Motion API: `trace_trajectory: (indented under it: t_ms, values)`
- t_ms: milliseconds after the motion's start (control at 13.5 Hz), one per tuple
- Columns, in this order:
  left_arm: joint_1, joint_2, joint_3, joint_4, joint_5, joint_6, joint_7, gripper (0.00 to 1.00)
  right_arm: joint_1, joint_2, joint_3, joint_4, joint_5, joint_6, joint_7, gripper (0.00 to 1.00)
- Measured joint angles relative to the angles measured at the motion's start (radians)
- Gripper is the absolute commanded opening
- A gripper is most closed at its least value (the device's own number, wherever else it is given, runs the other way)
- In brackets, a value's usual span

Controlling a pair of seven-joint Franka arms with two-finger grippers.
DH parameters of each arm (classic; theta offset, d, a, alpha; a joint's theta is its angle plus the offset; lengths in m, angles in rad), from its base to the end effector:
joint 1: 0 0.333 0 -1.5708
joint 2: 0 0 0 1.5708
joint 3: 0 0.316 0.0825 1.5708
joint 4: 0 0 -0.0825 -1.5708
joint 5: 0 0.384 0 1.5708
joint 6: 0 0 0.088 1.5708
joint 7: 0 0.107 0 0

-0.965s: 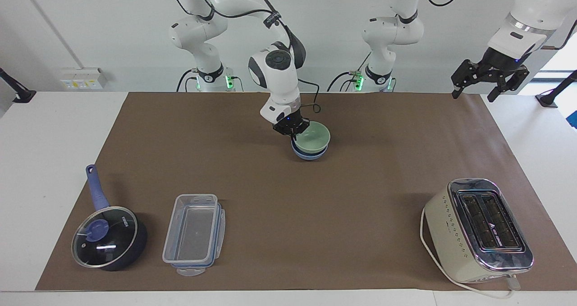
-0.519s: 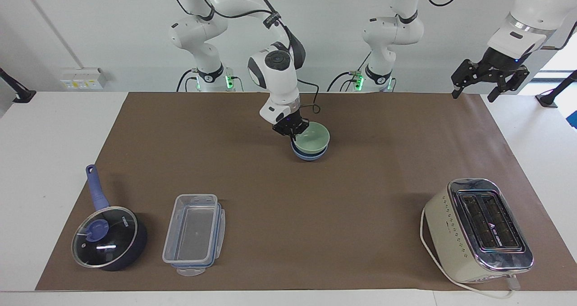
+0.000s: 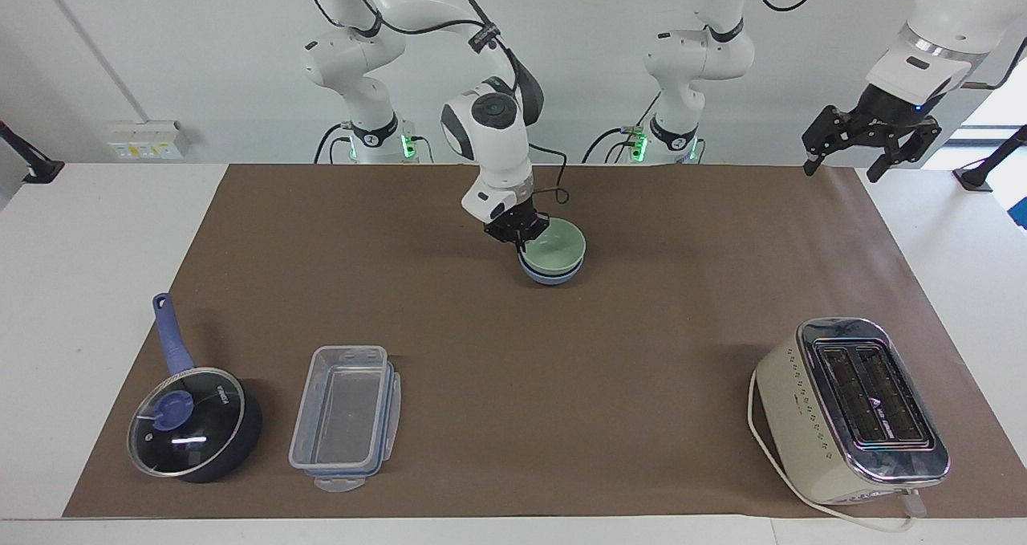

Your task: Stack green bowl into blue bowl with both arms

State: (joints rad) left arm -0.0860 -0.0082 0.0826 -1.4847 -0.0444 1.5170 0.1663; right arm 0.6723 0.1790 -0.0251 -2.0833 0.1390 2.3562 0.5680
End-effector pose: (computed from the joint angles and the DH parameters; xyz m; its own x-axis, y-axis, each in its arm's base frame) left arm 0.5467 -0.0066 0.6647 0.9841 -0.1710 0.0474 -0.1729 -0.9842 0.0375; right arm 0.4642 0.3536 0.3498 0.9997 -0.0153 0.0200 -0.0125 -0.9909 -0.1341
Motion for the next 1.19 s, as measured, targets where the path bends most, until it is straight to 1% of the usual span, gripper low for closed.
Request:
trace_trajectory:
  t_ms: [223, 297, 371, 668, 742, 816, 890, 965, 1039, 1187]
  values:
    - [0.000, 0.000, 0.000, 0.000, 0.000, 0.000, 0.000, 1.00, -0.006, 0.000, -0.001, 0.000, 0.000, 0.001, 0.000, 0.00]
    - [0.000, 0.000, 0.000, 0.000, 0.000, 0.000, 0.000, 1.00, -0.008, 0.000, -0.001, 0.000, 0.000, 0.003, 0.000, 0.04]
    - [0.000, 0.000, 0.000, 0.000, 0.000, 0.000, 0.000, 1.00, -0.009, 0.000, -0.001, 0.000, 0.000, 0.004, 0.000, 0.11]
    - [0.000, 0.000, 0.000, 0.000, 0.000, 0.000, 0.000, 1.00, -0.009, 0.001, -0.001, 0.000, 0.000, 0.006, 0.000, 0.12]
    - [0.000, 0.000, 0.000, 0.000, 0.000, 0.000, 0.000, 1.00, -0.009, 0.001, -0.001, 0.000, 0.000, 0.006, 0.000, 0.14]
    - [0.000, 0.000, 0.000, 0.000, 0.000, 0.000, 0.000, 1.00, -0.009, 0.001, -0.001, 0.000, 0.000, 0.006, 0.000, 0.27]
    - [0.000, 0.000, 0.000, 0.000, 0.000, 0.000, 0.000, 1.00, -0.009, 0.001, 0.000, 0.000, 0.000, 0.006, 0.000, 0.55]
    - [0.000, 0.000, 0.000, 0.000, 0.000, 0.000, 0.000, 1.00, -0.009, 0.001, 0.000, 0.000, 0.000, 0.006, 0.000, 0.98]
    - [0.000, 0.000, 0.000, 0.000, 0.000, 0.000, 0.000, 1.00, -0.009, 0.001, 0.000, 0.002, 0.000, 0.007, 0.000, 1.00]
    - [0.000, 0.000, 0.000, 0.000, 0.000, 0.000, 0.000, 1.00, -0.010, 0.000, -0.003, 0.009, 0.000, 0.009, 0.000, 1.00]
